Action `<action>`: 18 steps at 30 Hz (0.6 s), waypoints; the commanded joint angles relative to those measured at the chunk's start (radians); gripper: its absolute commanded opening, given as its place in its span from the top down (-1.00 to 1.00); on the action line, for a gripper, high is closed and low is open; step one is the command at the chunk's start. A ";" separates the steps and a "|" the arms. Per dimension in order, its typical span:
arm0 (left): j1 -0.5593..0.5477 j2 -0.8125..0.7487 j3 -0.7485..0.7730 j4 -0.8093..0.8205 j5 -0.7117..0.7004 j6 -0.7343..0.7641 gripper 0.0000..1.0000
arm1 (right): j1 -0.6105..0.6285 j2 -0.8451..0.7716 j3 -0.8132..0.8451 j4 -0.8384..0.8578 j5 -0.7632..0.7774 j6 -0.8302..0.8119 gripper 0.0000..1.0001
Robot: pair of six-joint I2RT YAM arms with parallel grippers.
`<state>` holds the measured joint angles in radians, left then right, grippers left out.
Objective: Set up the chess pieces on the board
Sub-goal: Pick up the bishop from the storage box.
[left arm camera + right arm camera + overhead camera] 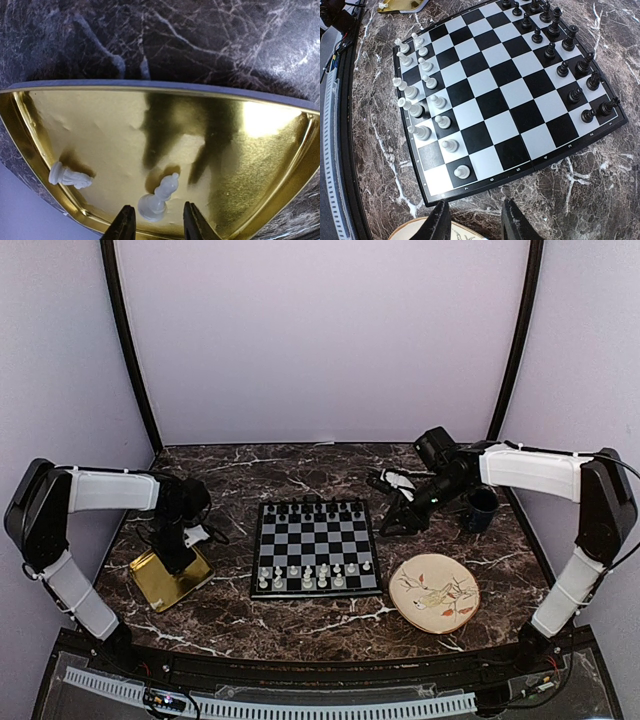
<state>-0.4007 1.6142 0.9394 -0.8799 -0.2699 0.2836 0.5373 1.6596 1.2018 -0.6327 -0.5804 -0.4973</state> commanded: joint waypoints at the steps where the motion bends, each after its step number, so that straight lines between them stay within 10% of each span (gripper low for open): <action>1: -0.001 0.021 -0.007 -0.029 0.018 -0.009 0.30 | -0.001 0.009 0.002 -0.003 -0.011 -0.014 0.29; 18: 0.000 0.040 -0.029 -0.050 0.067 -0.007 0.39 | 0.000 0.008 0.000 -0.004 -0.003 -0.014 0.30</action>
<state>-0.4004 1.6478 0.9241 -0.8928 -0.2176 0.2775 0.5377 1.6596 1.2018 -0.6334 -0.5800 -0.4984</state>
